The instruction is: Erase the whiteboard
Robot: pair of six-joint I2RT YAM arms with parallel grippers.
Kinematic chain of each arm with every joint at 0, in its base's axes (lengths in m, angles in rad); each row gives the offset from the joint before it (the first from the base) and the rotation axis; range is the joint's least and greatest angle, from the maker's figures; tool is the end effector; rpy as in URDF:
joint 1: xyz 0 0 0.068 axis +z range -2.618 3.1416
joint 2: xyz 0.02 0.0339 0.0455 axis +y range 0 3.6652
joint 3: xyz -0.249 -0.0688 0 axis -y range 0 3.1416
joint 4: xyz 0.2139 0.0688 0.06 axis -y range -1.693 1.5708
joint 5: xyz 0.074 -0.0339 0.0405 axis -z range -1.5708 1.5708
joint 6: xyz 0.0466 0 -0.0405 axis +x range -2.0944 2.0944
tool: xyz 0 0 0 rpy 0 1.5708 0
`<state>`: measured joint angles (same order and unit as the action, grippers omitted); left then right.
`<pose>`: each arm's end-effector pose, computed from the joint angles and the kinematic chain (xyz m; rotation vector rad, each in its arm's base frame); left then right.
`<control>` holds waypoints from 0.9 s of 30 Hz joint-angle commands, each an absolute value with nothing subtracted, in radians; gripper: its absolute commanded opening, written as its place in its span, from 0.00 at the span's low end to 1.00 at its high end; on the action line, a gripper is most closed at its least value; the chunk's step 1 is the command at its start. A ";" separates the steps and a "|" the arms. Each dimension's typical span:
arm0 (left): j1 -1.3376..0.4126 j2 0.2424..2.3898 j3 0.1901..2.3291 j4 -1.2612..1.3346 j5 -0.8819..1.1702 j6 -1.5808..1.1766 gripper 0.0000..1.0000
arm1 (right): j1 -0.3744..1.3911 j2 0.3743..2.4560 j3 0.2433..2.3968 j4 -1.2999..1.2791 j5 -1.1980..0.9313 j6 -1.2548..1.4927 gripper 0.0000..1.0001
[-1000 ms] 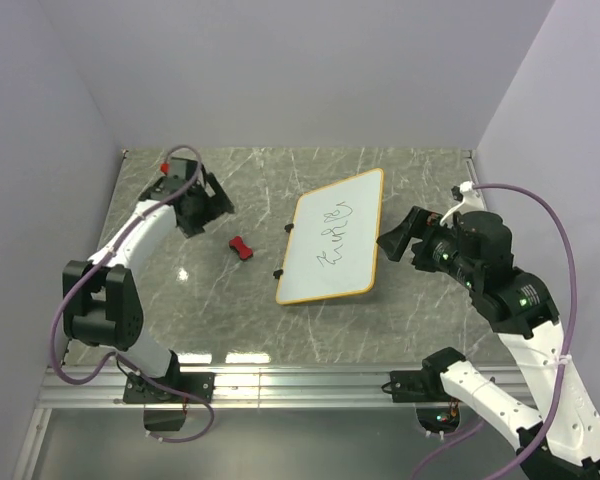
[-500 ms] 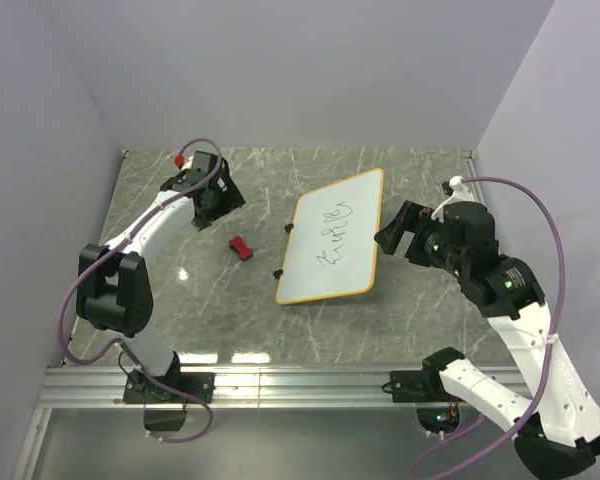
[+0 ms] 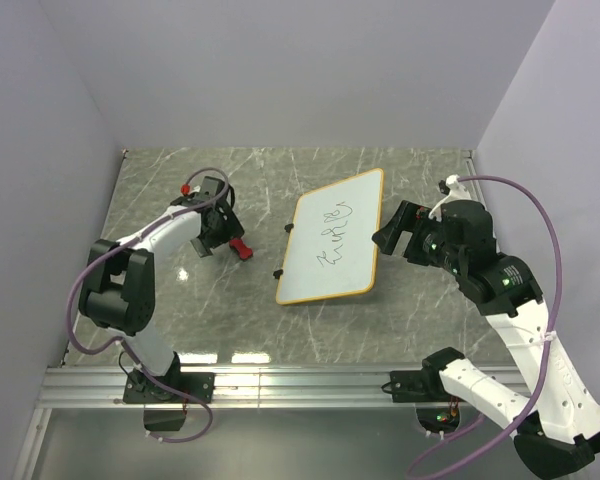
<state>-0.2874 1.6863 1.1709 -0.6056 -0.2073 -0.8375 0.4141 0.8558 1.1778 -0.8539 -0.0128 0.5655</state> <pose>0.3061 -0.0805 0.1999 -0.7809 2.5348 -0.0901 0.1321 0.0587 0.3650 0.1555 2.1550 0.5934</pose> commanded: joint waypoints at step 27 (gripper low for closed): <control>-0.385 1.928 1.318 -0.611 -0.218 -0.951 0.27 | 0.410 0.841 1.186 -0.835 -0.027 0.542 1.00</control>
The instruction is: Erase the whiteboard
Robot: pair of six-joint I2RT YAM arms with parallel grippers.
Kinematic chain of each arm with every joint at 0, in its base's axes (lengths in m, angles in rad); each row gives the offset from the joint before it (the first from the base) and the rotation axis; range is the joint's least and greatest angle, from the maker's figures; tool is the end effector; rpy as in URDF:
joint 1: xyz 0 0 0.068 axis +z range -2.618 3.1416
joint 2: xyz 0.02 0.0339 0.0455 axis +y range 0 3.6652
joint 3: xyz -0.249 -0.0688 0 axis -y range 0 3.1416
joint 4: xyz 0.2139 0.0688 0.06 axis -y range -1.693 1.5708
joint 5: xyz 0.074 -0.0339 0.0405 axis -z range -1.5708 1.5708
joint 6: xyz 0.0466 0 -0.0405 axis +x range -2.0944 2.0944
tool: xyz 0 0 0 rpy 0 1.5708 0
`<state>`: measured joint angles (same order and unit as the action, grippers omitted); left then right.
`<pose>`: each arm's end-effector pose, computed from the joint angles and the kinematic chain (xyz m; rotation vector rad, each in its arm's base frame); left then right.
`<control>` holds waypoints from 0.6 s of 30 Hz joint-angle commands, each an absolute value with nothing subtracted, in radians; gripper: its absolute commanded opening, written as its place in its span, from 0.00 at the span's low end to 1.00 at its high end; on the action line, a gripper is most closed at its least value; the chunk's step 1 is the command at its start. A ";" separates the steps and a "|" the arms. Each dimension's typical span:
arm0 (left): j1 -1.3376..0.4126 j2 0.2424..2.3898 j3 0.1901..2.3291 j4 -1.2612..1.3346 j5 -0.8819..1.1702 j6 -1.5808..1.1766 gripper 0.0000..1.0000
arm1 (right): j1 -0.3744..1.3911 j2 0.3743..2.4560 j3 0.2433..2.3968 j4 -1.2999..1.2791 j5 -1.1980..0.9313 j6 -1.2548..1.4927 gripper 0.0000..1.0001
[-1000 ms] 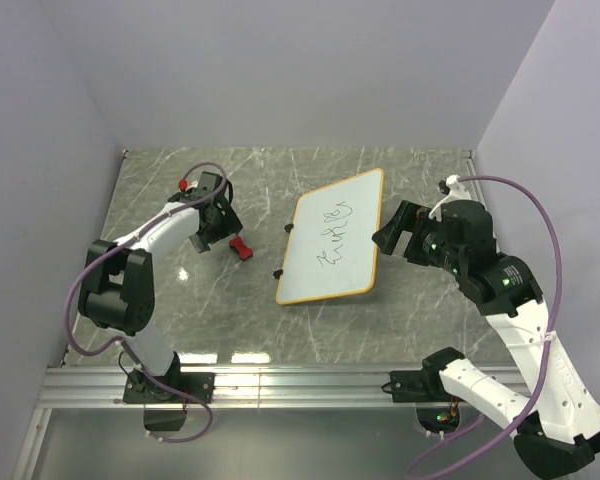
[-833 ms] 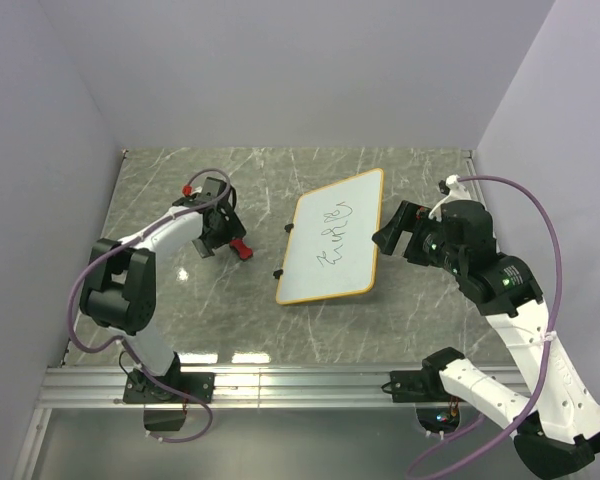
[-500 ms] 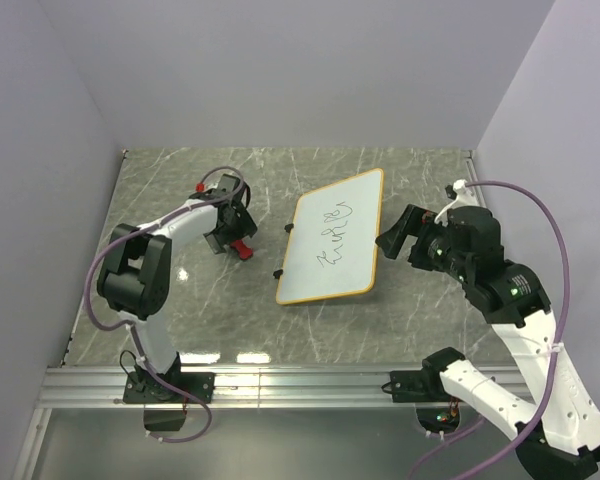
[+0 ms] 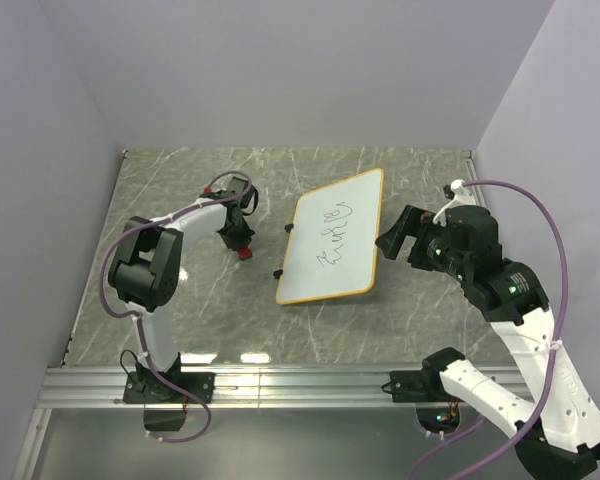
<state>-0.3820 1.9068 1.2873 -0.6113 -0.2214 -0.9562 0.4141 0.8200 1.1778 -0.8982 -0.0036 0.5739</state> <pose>0.3294 -0.1213 0.1606 -0.8257 2.6121 -0.0528 0.1216 0.0536 0.3646 0.1708 2.1614 0.5855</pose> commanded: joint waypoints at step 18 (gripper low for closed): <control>-0.538 1.818 1.775 -0.720 -0.056 -0.738 0.00 | 0.216 1.362 1.384 -0.743 -0.037 0.495 0.98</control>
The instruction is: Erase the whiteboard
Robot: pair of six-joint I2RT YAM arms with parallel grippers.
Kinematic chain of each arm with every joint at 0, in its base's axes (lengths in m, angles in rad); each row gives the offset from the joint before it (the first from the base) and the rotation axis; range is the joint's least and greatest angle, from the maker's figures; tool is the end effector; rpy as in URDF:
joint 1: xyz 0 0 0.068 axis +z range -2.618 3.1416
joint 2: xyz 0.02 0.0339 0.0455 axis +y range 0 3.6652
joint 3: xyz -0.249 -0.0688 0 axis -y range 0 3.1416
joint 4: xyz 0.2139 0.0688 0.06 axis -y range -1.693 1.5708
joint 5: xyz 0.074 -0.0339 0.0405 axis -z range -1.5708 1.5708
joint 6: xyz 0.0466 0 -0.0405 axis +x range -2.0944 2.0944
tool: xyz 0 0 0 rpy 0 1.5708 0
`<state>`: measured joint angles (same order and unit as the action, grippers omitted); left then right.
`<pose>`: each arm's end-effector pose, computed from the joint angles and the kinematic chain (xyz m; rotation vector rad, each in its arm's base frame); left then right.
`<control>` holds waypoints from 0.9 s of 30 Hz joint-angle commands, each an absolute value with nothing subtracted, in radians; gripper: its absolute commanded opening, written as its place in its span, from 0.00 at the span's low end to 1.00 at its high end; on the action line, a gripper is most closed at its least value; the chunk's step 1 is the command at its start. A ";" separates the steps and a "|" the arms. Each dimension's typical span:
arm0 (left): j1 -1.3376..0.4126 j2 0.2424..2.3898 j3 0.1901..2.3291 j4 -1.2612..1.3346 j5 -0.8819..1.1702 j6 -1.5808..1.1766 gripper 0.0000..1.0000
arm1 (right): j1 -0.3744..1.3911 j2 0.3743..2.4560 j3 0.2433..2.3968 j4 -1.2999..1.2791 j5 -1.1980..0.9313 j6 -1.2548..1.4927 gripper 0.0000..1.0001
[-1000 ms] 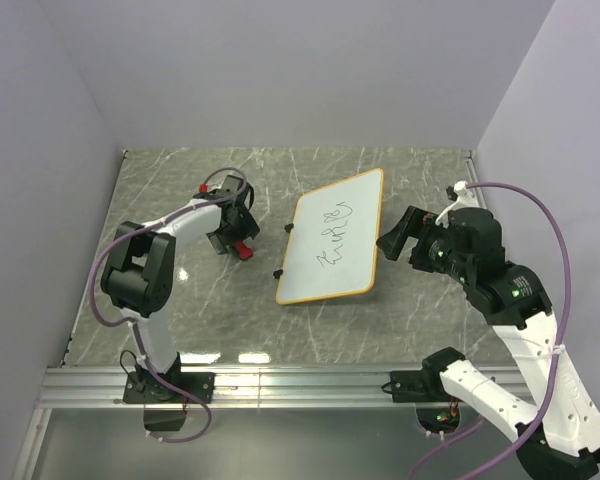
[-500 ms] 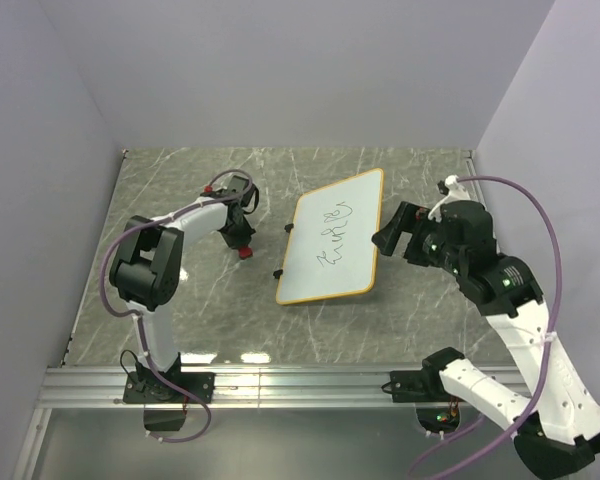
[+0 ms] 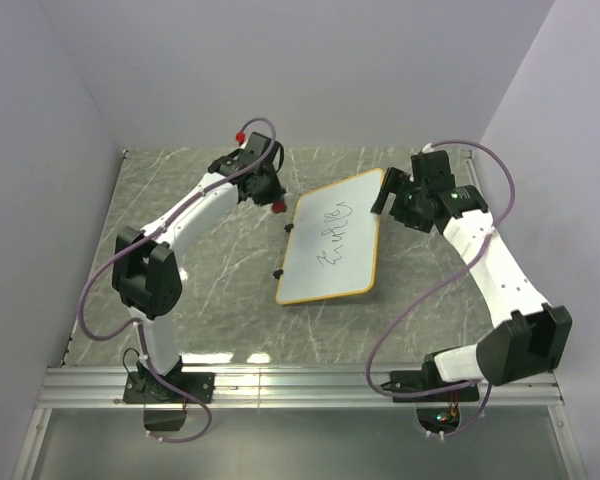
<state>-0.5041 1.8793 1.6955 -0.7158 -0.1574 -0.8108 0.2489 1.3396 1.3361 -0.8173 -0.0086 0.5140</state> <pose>0.3463 -0.1827 0.2767 -0.4484 2.4524 -0.3756 0.2512 0.0643 0.3269 0.3163 2.4030 0.3648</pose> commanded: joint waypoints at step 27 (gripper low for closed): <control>-0.759 2.046 2.036 -0.664 0.296 -0.600 0.00 | 0.212 1.447 1.235 -0.502 -0.304 0.535 0.19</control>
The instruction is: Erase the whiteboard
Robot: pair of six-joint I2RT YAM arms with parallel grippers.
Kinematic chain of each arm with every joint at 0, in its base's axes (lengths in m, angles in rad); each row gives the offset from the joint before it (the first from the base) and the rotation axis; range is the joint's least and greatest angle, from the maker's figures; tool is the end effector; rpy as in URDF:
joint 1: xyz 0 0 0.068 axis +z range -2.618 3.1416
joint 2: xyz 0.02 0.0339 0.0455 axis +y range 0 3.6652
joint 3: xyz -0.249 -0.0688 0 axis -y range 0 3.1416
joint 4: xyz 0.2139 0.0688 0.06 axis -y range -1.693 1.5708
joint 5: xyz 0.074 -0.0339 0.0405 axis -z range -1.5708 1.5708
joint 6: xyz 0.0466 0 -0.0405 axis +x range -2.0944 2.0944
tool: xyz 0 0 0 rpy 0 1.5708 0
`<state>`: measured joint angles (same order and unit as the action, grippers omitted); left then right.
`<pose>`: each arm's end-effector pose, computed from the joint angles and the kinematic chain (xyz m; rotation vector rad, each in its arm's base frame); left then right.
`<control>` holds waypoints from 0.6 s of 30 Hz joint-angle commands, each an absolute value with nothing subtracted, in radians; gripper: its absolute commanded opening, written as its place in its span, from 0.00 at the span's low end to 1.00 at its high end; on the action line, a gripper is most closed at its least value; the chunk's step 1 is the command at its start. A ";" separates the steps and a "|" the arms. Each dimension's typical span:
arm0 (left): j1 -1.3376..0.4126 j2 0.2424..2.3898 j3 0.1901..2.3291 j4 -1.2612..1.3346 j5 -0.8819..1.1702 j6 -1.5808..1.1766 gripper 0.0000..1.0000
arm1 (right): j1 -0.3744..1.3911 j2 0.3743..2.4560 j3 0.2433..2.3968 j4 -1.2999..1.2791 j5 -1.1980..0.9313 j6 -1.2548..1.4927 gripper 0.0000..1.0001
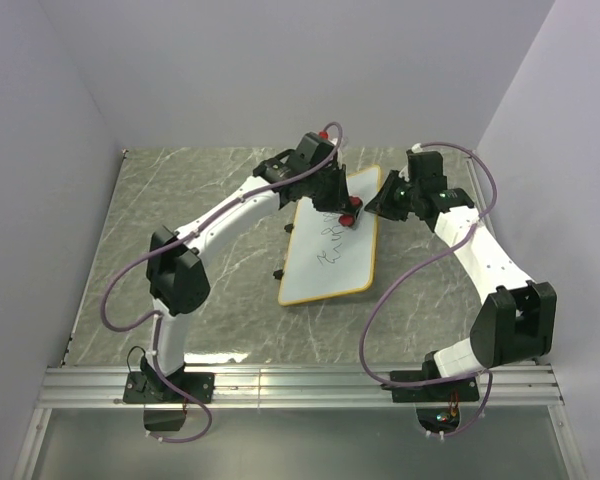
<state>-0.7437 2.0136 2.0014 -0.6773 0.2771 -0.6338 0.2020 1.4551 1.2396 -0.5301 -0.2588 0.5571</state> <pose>0.3100 -0.3025 0.3203 0.2946 2.4306 -0.9953 0.2920 0.0720 0.2929 0.2871 2.3677 0.6740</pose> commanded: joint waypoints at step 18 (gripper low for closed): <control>-0.614 2.203 1.807 -0.476 0.235 -0.658 0.00 | 0.233 1.465 1.243 -0.517 -0.342 0.512 0.00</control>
<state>-0.6270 2.1235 1.8584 -0.4927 0.2642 -0.6609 0.1909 1.4616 1.2324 -0.5079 -0.2874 0.5678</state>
